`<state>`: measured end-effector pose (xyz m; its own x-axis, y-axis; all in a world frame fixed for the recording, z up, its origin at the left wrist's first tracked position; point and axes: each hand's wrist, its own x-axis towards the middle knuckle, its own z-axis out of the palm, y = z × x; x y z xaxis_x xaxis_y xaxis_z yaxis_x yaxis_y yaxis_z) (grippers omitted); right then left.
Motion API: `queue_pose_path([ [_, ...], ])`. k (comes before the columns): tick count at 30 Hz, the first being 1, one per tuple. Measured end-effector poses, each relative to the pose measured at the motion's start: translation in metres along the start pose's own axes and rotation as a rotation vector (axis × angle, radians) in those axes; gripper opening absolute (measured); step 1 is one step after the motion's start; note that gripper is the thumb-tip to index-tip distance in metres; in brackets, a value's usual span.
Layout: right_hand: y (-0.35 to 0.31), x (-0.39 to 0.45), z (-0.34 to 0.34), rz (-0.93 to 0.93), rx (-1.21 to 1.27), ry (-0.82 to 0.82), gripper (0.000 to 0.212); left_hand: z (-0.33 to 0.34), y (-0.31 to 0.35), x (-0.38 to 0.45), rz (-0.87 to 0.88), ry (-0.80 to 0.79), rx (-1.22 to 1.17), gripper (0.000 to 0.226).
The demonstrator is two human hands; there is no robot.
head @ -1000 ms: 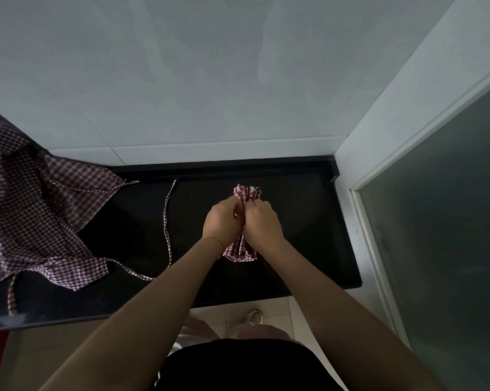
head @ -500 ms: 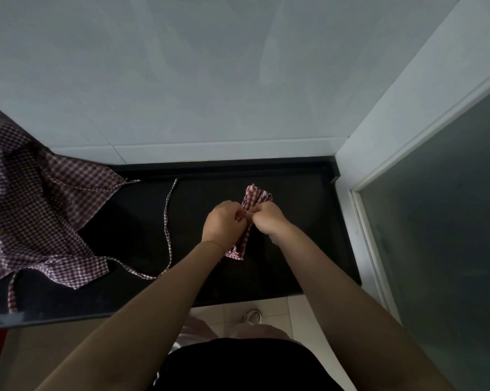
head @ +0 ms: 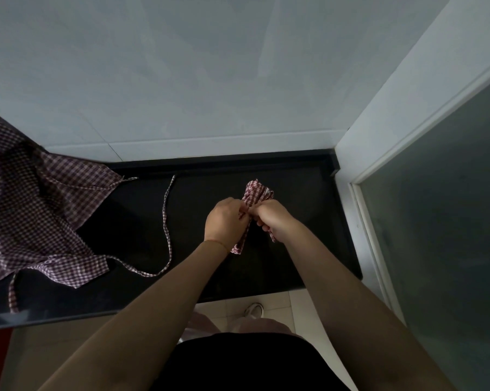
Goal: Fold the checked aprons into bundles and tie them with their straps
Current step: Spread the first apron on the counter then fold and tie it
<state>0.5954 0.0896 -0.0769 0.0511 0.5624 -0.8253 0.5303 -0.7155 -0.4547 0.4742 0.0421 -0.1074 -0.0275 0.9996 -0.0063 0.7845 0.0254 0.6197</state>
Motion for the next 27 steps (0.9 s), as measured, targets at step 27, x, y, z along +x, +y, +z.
queue_pose_path([
  [27, 0.022, -0.001, -0.005, -0.362, 0.029, 0.002, 0.021, -0.005, -0.007, 0.005, -0.084, -0.108, -0.054, 0.010],
])
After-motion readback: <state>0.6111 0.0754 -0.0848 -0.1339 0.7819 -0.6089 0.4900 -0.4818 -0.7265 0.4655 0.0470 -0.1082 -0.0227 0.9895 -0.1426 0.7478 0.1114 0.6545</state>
